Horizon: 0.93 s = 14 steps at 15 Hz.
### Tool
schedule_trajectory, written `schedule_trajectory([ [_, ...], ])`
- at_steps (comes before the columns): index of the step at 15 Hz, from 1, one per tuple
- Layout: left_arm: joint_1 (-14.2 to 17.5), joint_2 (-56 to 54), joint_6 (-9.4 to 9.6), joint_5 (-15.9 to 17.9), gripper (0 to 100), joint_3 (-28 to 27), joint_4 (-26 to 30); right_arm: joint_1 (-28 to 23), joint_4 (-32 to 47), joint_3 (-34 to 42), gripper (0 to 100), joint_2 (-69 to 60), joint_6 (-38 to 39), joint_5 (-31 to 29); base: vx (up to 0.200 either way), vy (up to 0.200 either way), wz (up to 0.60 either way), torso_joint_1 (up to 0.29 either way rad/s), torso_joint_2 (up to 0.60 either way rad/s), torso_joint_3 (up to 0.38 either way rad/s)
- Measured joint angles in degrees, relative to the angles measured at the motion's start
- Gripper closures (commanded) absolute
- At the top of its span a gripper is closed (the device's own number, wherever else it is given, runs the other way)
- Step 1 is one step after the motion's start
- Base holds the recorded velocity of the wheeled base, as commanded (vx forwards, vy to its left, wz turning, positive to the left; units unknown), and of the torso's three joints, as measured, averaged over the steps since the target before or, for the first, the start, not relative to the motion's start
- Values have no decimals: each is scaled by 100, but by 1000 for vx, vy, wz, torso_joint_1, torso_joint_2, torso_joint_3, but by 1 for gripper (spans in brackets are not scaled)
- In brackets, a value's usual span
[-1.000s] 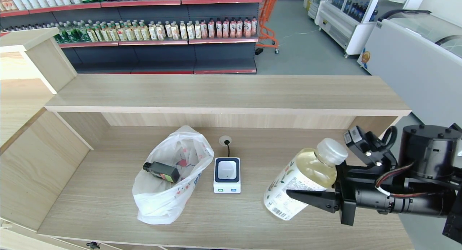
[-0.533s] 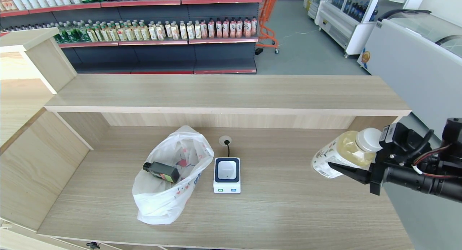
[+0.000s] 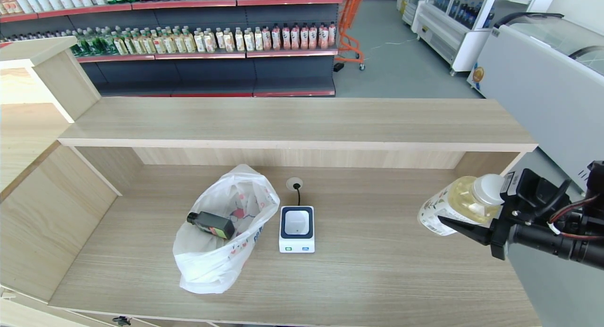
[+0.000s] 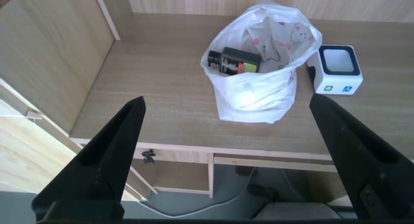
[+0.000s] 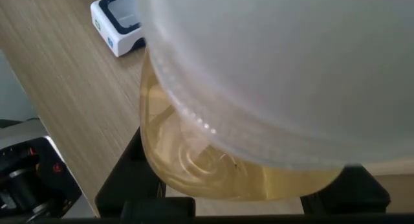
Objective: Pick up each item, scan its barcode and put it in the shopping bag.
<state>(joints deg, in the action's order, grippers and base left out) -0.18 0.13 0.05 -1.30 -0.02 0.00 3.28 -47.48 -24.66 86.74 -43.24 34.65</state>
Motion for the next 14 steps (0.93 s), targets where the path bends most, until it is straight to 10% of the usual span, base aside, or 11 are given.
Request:
schedule_trajectory([
  [8, 2, -2, 17, -2, 0, 0, 2, 29, -4, -265, 100, 227, 386, 169, 0, 200, 0, 3, 1, 2],
  [14, 2, -2, 22, 0, 0, 0, 0, 212, -165, -976, 100, 1031, 361, 340, 0, 0, 0, 0, 0, 0],
])
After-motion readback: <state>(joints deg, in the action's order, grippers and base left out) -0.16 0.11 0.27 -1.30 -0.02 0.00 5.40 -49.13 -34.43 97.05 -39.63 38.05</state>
